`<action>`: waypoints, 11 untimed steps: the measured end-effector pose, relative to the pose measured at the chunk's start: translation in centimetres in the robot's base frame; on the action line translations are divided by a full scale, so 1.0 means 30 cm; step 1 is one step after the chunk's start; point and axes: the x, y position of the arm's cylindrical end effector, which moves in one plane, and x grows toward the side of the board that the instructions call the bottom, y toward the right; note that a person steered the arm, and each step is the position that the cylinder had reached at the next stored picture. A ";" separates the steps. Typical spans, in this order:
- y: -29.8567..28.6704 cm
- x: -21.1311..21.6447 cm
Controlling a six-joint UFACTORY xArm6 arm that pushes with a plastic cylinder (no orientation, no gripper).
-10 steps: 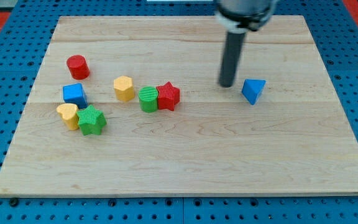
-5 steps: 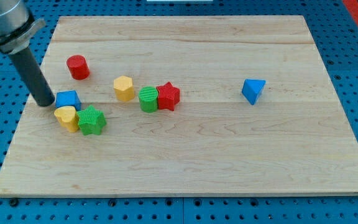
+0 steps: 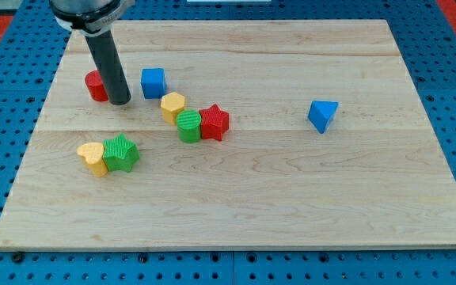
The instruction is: Push blue cube into blue triangle
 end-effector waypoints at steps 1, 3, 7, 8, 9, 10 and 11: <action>0.127 -0.127; 0.561 -0.120; 0.611 -0.111; 0.584 -0.144; 0.630 -0.097; 0.817 0.023; 0.945 0.037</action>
